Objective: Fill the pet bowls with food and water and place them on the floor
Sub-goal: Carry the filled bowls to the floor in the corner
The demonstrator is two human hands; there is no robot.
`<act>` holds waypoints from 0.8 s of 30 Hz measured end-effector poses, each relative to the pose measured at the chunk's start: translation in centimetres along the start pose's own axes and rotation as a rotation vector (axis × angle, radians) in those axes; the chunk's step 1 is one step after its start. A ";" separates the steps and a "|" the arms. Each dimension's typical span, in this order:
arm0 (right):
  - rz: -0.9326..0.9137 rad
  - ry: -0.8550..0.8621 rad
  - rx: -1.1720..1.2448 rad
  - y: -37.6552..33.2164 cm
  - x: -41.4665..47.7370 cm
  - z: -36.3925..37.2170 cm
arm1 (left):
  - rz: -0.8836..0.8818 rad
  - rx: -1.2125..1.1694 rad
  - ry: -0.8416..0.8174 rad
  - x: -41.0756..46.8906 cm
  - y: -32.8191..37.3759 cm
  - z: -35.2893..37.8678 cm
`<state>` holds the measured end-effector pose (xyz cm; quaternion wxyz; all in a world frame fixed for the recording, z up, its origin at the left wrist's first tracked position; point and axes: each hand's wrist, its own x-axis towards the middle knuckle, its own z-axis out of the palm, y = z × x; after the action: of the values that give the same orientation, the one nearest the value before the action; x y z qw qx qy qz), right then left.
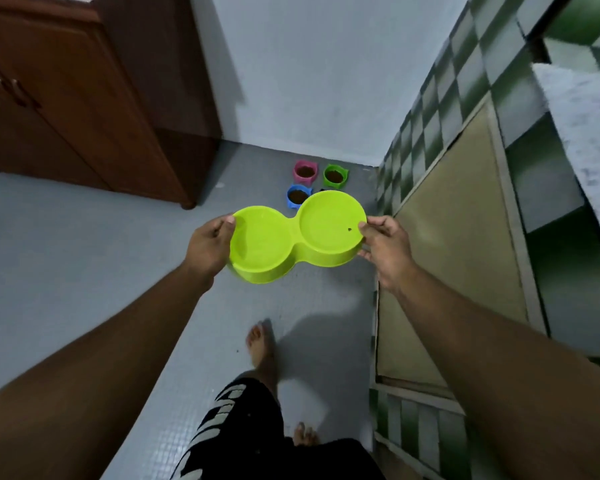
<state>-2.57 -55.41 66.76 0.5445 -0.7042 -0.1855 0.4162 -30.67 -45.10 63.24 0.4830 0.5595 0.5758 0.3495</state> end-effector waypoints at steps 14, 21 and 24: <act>0.028 0.031 -0.104 -1.0 26.1 16.0 | -0.076 0.089 -0.036 29.2 -4.8 1.9; -0.017 -0.006 -0.186 1.5 41.8 23.0 | -0.166 0.048 0.030 40.9 -10.6 5.6; -0.026 -0.053 -0.222 4.3 48.8 25.4 | -0.224 -0.014 0.083 45.3 -15.1 8.3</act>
<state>5.05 -6.46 42.49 0.4634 -0.7465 -0.2540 0.4044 -23.24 -3.72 39.09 0.4986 0.4733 0.6519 0.3199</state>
